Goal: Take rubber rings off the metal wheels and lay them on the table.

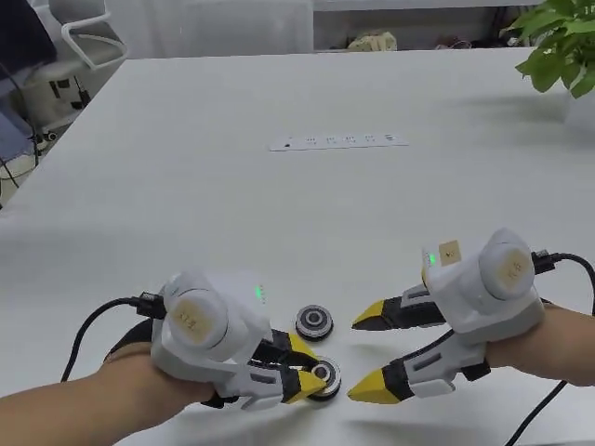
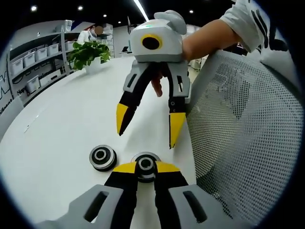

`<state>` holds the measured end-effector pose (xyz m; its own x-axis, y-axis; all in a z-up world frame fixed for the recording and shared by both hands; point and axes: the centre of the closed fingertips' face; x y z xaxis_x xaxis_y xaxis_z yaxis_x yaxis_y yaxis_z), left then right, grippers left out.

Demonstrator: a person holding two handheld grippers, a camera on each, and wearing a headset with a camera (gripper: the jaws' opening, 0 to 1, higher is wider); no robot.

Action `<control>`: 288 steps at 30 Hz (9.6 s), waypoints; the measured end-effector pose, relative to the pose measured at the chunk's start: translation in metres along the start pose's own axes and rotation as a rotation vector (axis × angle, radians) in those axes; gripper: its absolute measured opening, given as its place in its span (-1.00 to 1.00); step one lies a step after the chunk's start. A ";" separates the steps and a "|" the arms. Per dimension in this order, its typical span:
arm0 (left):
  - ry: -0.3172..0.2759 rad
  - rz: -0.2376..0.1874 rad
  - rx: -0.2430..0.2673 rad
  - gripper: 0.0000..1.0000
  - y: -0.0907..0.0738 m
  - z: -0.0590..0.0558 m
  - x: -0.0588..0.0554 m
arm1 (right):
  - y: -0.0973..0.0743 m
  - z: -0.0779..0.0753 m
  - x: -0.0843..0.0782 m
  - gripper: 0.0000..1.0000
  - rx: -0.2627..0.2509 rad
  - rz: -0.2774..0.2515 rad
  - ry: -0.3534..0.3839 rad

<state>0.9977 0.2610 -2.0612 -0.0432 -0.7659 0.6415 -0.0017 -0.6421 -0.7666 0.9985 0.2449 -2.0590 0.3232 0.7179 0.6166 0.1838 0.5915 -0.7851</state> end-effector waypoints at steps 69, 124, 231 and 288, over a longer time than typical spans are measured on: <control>-0.024 -0.018 0.017 -0.86 0.000 0.000 -0.001 | 0.022 0.013 -0.002 -0.67 0.046 0.023 0.032; -0.014 -0.001 0.017 -0.87 -0.001 0.000 -0.001 | 0.011 0.006 0.006 -1.00 0.160 -0.051 0.339; -0.181 -0.180 0.052 0.25 -0.079 -0.002 -0.007 | 0.003 0.017 0.031 -1.00 0.187 -0.167 0.281; -0.270 -0.203 0.131 0.60 -0.112 0.001 -0.037 | 0.052 0.008 0.062 -1.00 0.156 -0.120 0.271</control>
<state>1.0004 0.3609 -1.9991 0.2101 -0.5929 0.7774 0.1456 -0.7673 -0.6245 1.0205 0.3226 -2.0612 0.5467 0.5285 0.6495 0.0983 0.7298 -0.6766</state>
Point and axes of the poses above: the centre of the closed fingertips' face, and the gripper's own axes: y roughly forward along the fingers, z roughly to its left, x roughly out of its top, and after that the axes turned 12 degrees about z, right-handed
